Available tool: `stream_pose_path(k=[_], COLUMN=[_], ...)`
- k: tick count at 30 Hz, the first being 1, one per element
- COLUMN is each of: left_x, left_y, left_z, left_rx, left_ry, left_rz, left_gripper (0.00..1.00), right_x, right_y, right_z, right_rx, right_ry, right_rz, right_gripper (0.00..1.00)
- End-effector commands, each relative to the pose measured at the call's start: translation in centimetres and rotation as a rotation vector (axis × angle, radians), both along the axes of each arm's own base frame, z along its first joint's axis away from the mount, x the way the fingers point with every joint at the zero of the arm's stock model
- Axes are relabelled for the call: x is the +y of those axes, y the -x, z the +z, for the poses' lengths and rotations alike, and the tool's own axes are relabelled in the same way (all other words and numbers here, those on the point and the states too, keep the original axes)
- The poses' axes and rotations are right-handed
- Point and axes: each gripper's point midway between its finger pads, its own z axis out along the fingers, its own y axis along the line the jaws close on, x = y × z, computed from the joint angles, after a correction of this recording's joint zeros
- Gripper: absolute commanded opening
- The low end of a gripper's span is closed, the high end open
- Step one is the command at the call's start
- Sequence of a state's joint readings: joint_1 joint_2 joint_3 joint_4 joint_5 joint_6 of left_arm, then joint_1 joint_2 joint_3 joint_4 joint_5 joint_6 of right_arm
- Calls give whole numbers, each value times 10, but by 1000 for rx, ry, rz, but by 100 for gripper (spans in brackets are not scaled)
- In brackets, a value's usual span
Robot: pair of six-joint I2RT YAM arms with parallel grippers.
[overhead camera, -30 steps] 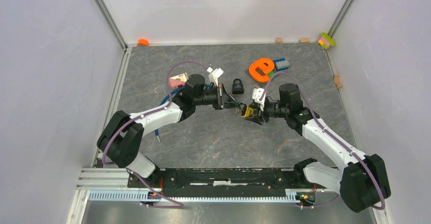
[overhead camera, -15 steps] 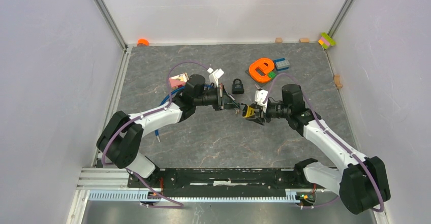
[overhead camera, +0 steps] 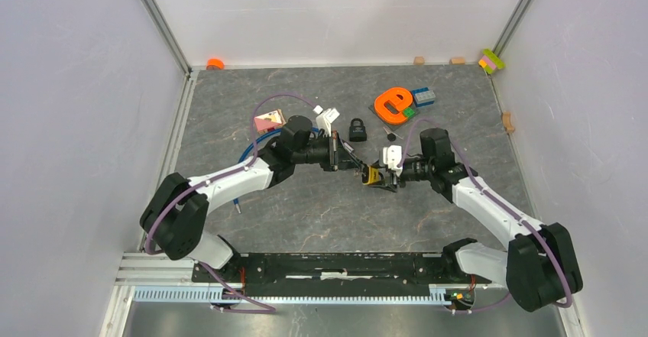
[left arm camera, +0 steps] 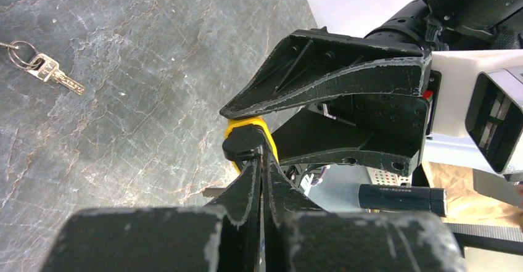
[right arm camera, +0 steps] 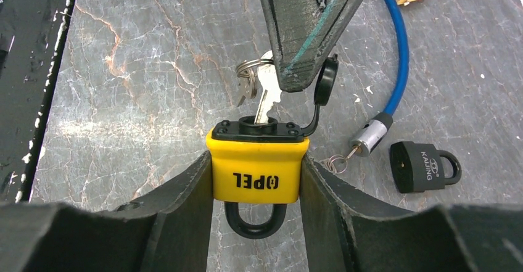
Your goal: Unlock with the key
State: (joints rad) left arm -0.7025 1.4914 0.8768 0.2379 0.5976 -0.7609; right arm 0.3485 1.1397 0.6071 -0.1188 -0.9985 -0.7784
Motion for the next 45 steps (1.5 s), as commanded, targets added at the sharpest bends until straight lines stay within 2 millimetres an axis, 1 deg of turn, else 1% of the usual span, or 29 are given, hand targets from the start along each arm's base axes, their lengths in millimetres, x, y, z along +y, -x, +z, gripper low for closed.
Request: stream_pose_path(k=[1, 7, 10, 18, 24, 33, 38, 45], left_x=[-1, 6, 6, 9, 11, 6, 2, 0], left_y=[5, -2, -3, -7, -9, -11, -12, -12], left_z=[9, 1, -2, 1, -1, -1, 0, -3], left_rx=[-100, -134, -137, -163, -163, -136, -120, -102], left_ry=[-25, -79, -84, -77, -75, -58, -45, -43], left_rz=[2, 54, 58, 74, 85, 82, 79, 78], left_gripper=[2, 2, 2, 2, 2, 2, 2, 2], right_x=[13, 15, 16, 16, 13, 13, 11, 10], right_y=[-1, -5, -9, -7, -6, -8, -10, -7], right_z=[23, 21, 23, 26, 27, 26, 21, 17], right_rx=[-115, -93, -81, -55, -41, -9, -1, -8], right_ry=[-79, -86, -100, -130, -143, -157, -151, -145], right_rz=[98, 90, 71, 55, 43, 9, -18, -18], right_gripper=[0, 0, 0, 0, 0, 0, 0, 0])
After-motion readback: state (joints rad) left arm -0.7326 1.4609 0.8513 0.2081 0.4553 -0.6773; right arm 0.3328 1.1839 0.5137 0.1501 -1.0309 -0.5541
